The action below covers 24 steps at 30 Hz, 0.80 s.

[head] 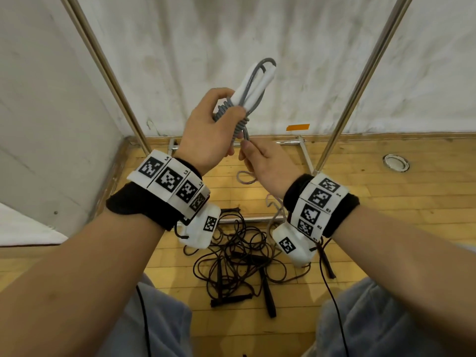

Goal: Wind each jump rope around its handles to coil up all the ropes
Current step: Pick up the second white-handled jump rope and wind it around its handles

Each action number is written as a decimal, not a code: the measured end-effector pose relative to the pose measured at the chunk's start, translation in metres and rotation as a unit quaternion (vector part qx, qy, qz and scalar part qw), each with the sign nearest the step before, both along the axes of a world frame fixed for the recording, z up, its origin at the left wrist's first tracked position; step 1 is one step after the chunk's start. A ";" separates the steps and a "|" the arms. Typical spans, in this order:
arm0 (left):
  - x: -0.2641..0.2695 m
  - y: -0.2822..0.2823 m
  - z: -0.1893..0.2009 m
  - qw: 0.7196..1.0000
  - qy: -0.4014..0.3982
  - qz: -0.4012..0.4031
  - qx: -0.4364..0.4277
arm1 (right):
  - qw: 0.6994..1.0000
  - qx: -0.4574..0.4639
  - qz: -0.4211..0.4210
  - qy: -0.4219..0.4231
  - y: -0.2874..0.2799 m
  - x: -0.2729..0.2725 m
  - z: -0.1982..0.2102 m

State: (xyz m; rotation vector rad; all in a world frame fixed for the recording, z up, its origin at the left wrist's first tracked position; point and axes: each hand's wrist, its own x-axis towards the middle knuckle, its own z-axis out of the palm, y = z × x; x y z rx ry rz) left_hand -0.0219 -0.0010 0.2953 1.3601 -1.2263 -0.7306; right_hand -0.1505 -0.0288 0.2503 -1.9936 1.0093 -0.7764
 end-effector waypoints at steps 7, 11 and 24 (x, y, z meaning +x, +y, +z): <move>0.011 -0.003 -0.003 0.998 -0.037 0.039 -0.012 | 0.992 0.128 -0.008 -0.009 0.000 -0.004 -0.007; 0.022 -0.005 -0.008 0.986 -0.148 0.076 -0.015 | 0.998 0.062 -0.033 -0.006 -0.002 -0.006 -0.008; 0.037 -0.014 -0.045 0.868 -0.480 0.064 0.112 | 0.995 0.093 0.019 0.041 0.005 -0.012 0.007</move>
